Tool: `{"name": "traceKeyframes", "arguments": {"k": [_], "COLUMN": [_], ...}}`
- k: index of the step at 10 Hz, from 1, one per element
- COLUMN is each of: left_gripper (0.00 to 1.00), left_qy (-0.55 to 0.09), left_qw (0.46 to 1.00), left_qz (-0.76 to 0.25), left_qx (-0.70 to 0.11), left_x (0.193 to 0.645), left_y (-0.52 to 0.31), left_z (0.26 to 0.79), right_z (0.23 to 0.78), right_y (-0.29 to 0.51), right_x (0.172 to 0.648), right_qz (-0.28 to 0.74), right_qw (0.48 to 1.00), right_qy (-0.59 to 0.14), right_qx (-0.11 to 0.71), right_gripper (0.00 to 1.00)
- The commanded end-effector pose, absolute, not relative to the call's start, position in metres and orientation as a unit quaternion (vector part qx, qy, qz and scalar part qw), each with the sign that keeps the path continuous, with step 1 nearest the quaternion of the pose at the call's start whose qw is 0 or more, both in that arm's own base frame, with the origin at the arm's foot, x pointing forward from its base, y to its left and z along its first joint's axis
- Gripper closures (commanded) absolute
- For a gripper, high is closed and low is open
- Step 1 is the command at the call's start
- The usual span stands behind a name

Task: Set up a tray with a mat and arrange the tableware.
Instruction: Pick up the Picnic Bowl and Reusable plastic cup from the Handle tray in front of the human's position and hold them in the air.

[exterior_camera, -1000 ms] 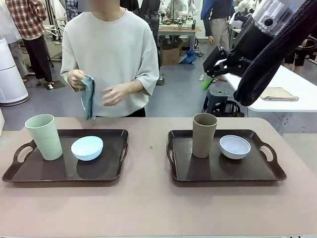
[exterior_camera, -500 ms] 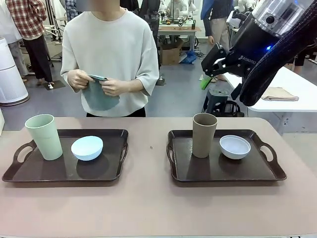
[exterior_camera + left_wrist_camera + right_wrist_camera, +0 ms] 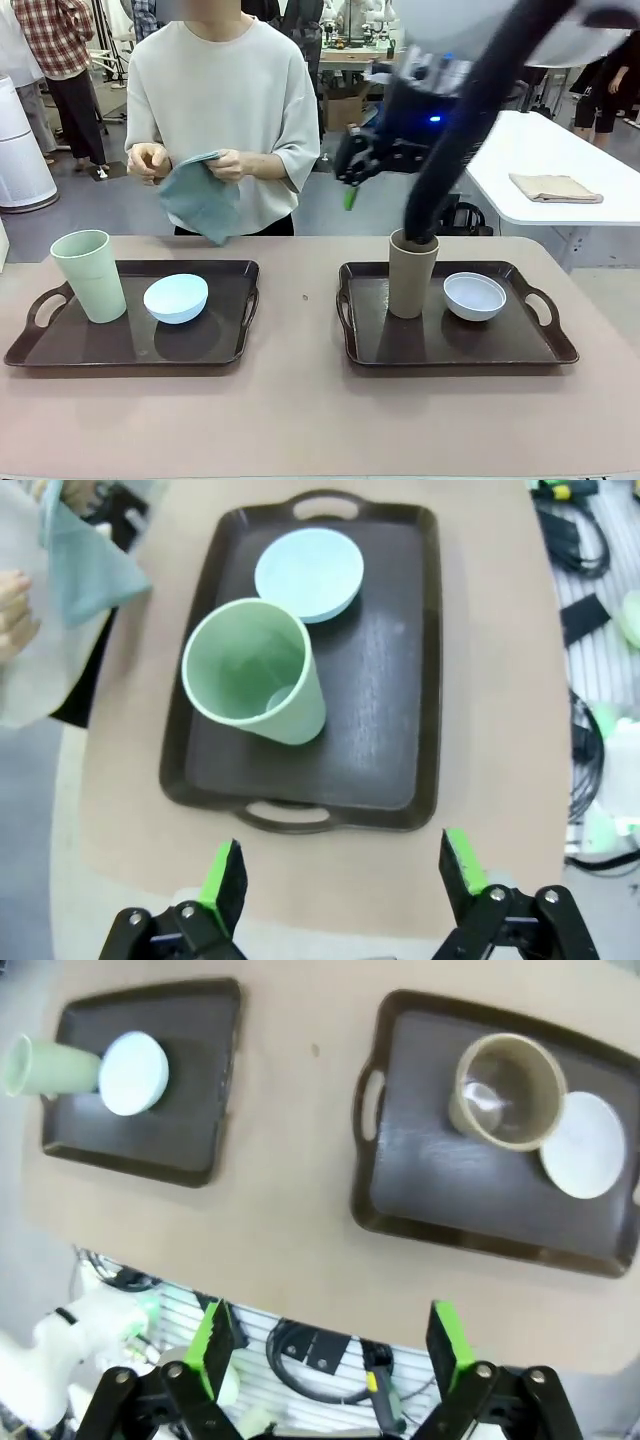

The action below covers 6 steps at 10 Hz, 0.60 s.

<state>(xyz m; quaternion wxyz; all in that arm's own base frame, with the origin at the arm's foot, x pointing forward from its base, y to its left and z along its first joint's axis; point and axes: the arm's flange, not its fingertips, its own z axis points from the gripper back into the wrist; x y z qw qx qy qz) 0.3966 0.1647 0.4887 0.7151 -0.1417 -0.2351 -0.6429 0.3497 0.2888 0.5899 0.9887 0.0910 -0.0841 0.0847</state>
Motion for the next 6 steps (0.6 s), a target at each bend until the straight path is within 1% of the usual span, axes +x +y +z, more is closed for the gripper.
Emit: {"name": "traceKeyframes", "arguments": {"k": [1, 3, 6], "left_gripper": [0.00, 0.00, 0.00], "left_qy": [-0.245, -0.270, -0.307], "left_qw": [0.695, 0.691, 0.673], "left_qz": [-0.649, -0.636, -0.633], "left_qx": [-0.189, -0.211, -0.230], "left_x": [0.432, 0.445, 0.462], "left_y": [0.196, 0.212, 0.212], "left_z": [0.497, 0.493, 0.469], "right_z": [0.597, 0.581, 0.543], "right_y": [0.333, 0.371, 0.435], "right_x": [0.382, 0.399, 0.432], "right_qz": [0.094, 0.106, 0.115], "right_qw": [0.991, 0.991, 0.988], "right_qy": [-0.072, -0.052, -0.044], "right_qx": [0.065, 0.066, 0.089], "right_gripper": [0.00, 0.00, 0.00]}}
